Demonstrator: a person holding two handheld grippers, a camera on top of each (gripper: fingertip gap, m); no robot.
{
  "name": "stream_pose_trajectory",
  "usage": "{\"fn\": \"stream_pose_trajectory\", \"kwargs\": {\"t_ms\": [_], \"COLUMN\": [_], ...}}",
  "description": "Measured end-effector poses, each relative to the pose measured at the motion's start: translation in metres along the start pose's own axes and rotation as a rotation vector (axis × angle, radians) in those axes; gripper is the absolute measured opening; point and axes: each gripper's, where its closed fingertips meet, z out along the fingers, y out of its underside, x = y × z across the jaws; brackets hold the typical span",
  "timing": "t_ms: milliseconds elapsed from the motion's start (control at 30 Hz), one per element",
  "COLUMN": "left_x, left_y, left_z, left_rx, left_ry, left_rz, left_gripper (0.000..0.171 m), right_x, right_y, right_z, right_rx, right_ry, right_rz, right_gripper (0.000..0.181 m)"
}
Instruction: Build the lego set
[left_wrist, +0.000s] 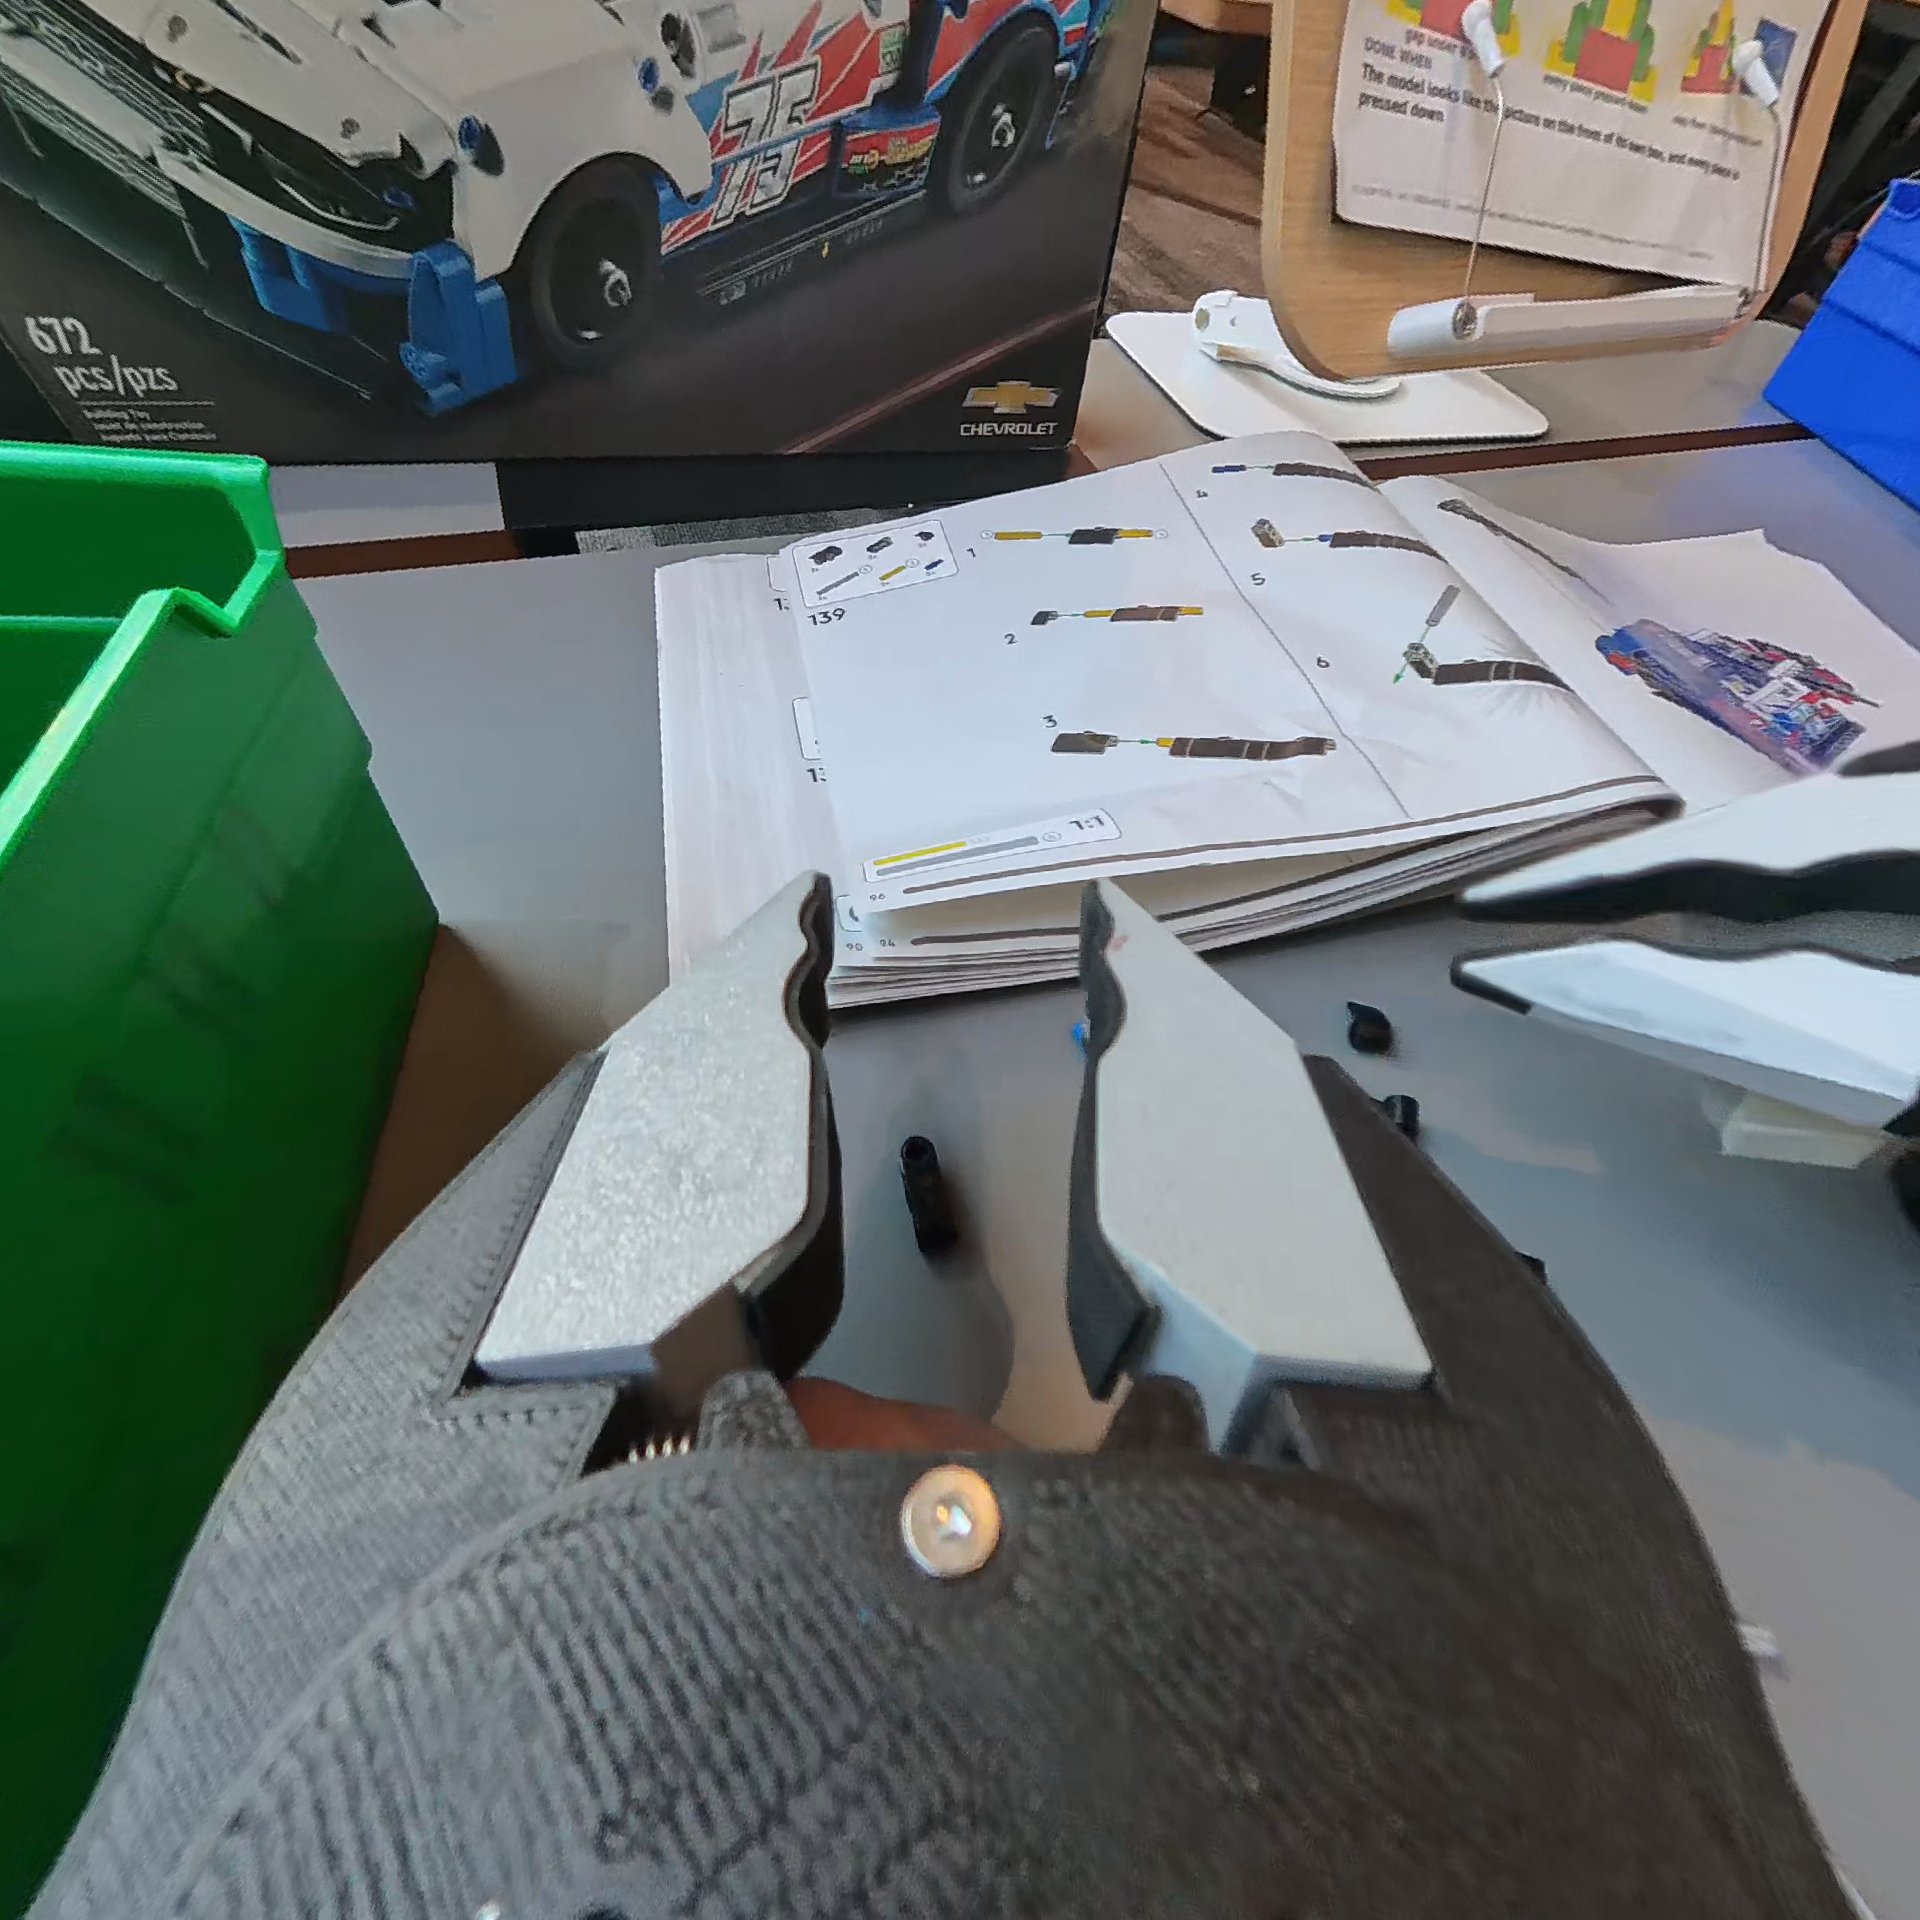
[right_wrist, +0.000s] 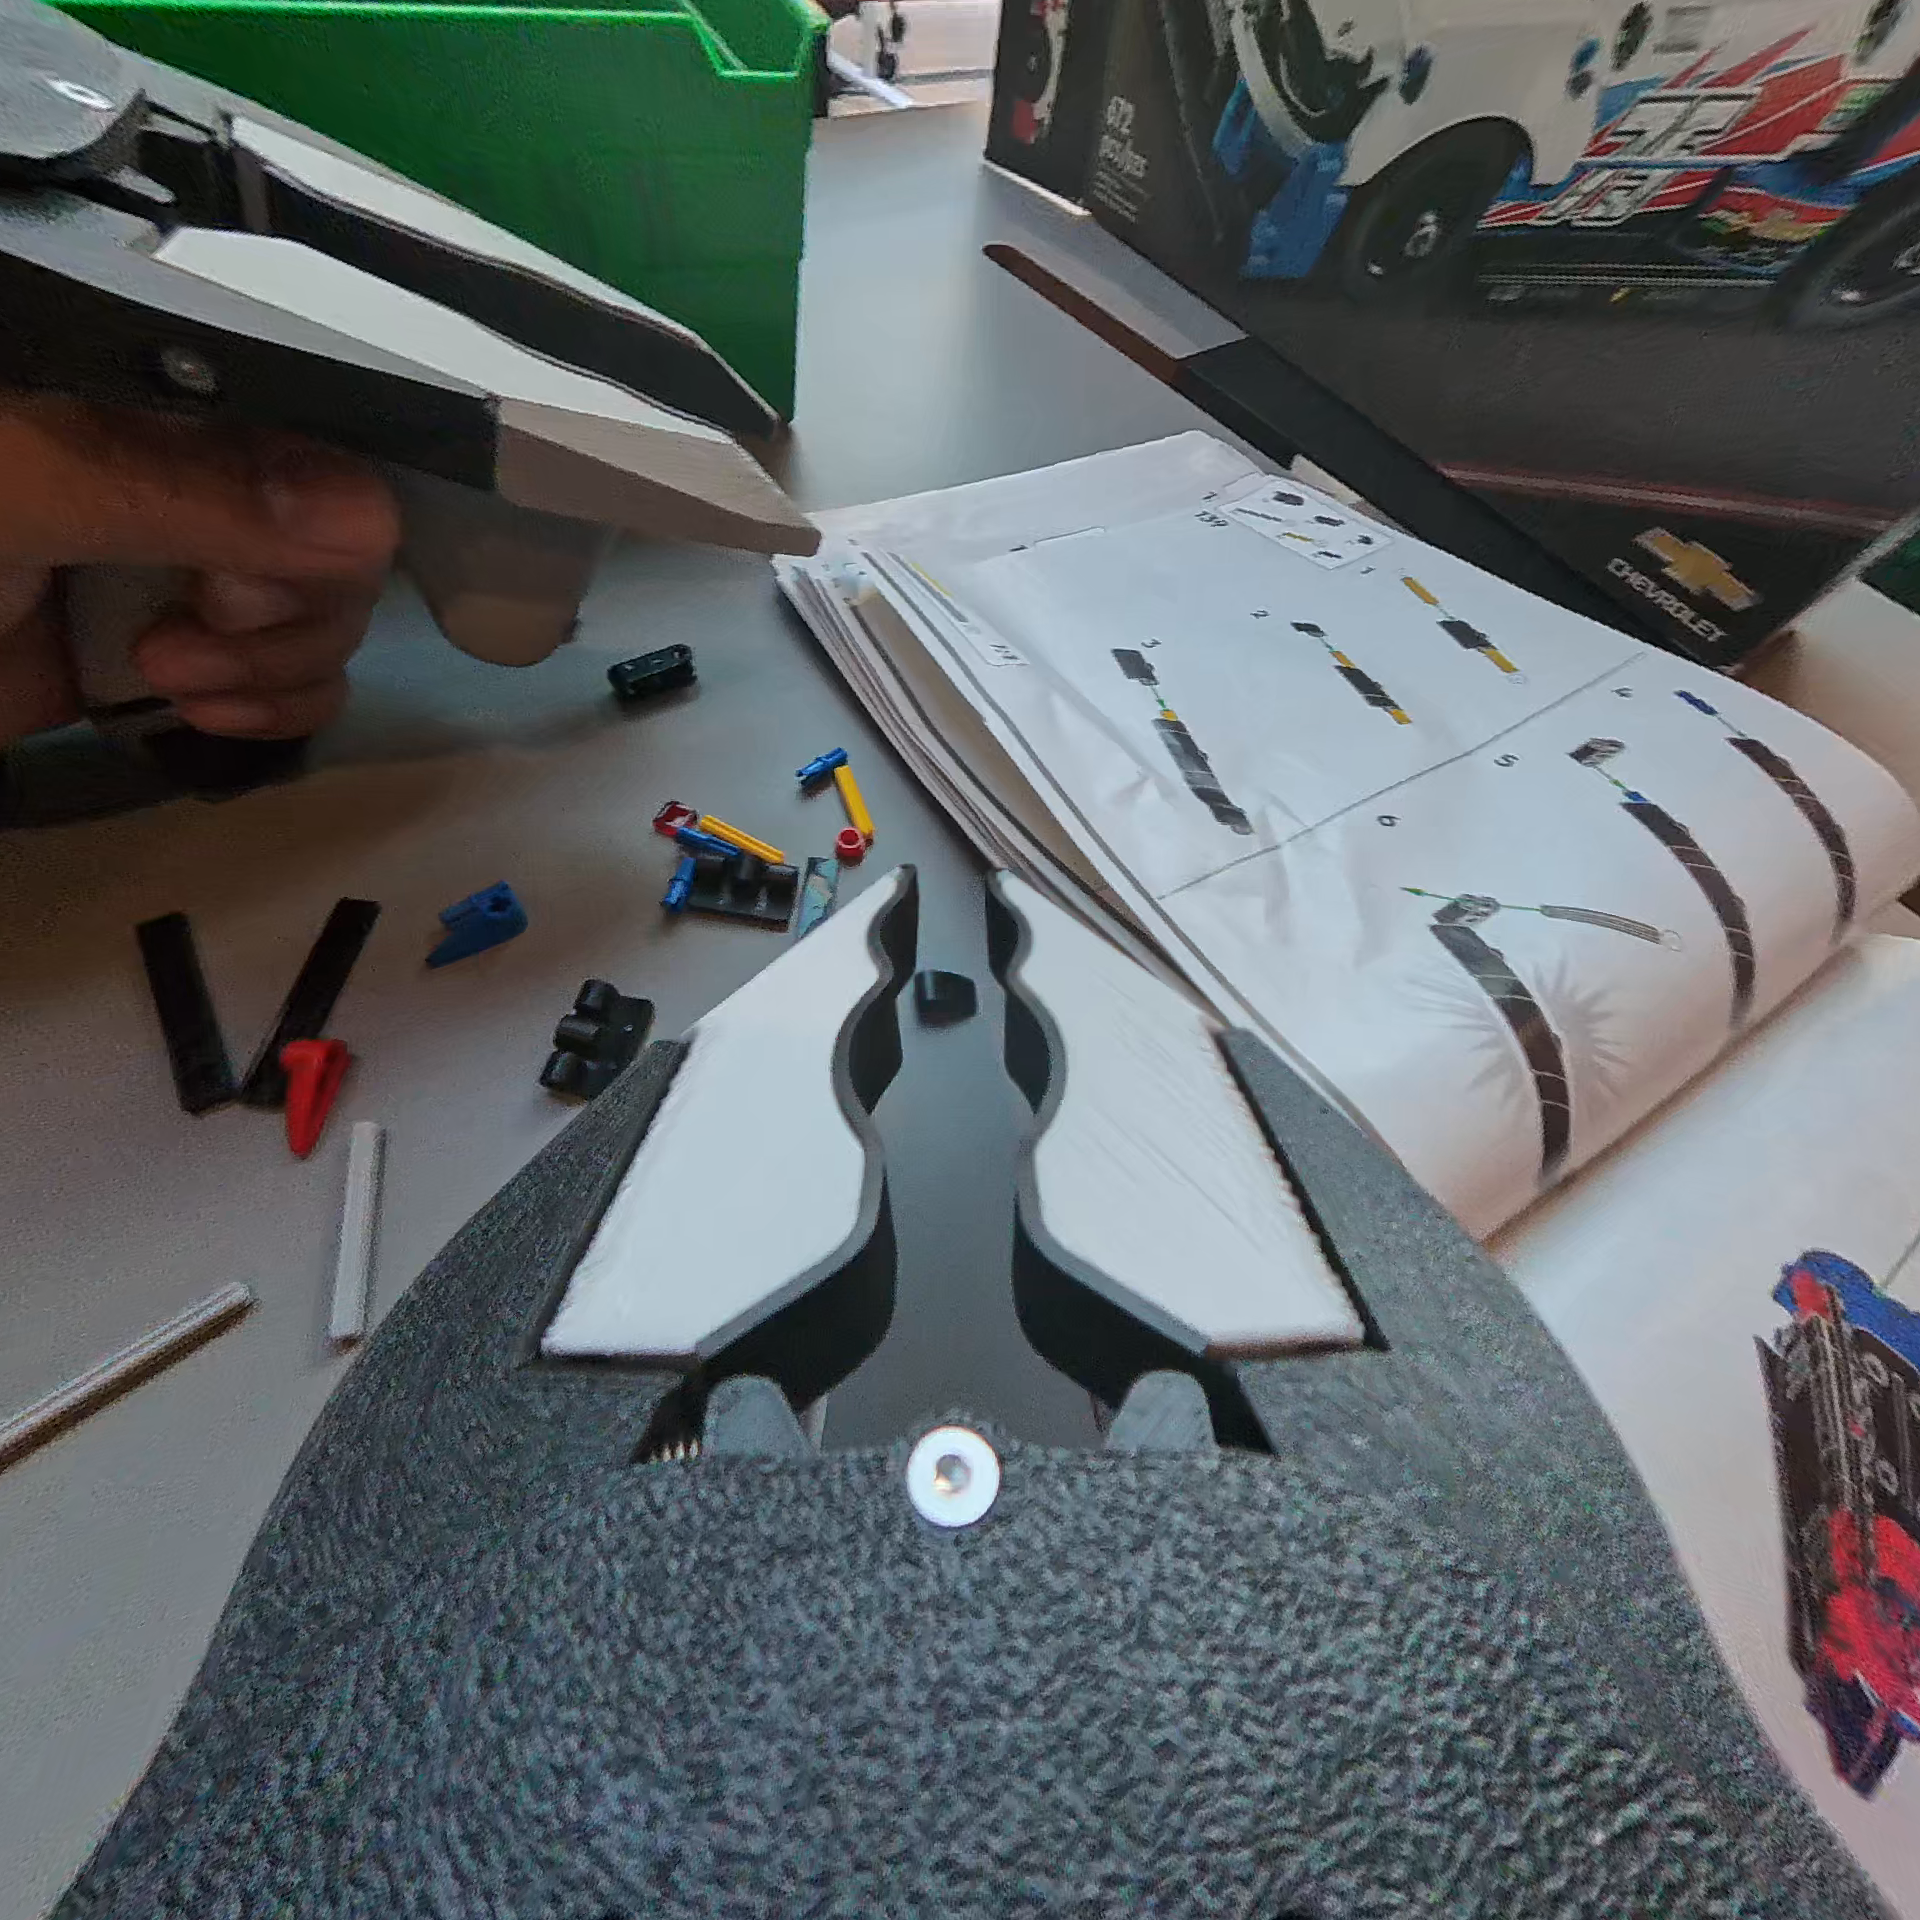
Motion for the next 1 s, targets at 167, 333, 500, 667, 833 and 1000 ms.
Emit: {"fn": "stream_pose_trajectory", "kwargs": {"t_ms": [167,333,500,667,833,1000], "left_x": [-0.008,-0.017,-0.019,-0.019,-0.019,-0.018], "left_y": [0.001,0.002,0.003,0.004,0.004,0.004], "left_z": [0.002,0.003,0.004,0.004,0.004,0.004], "left_rx": [-0.009,-0.019,-0.026,-0.028,-0.029,-0.03], "left_ry": [-0.041,-0.085,-0.094,-0.091,-0.088,-0.085], "left_rz": [-0.037,-0.073,-0.086,-0.087,-0.087,-0.087], "left_gripper": [0.022,0.013,0.006,0.007,0.01,0.01], "right_x": [-0.015,-0.009,-0.011,-0.024,-0.028,-0.032], "right_y": [0.004,-0.01,-0.012,-0.002,0.003,0.009], "right_z": [0.016,0.023,0.032,0.046,0.06,0.068], "right_rx": [-0.094,-0.129,-0.15,-0.244,-0.332,-0.376], "right_ry": [-0.139,-0.16,-0.188,-0.227,-0.249,-0.267], "right_rz": [0.035,-0.028,-0.007,-0.077,-0.148,-0.153], "right_gripper": [0.015,0.0,0.0,0.006,0.012,0.005]}}
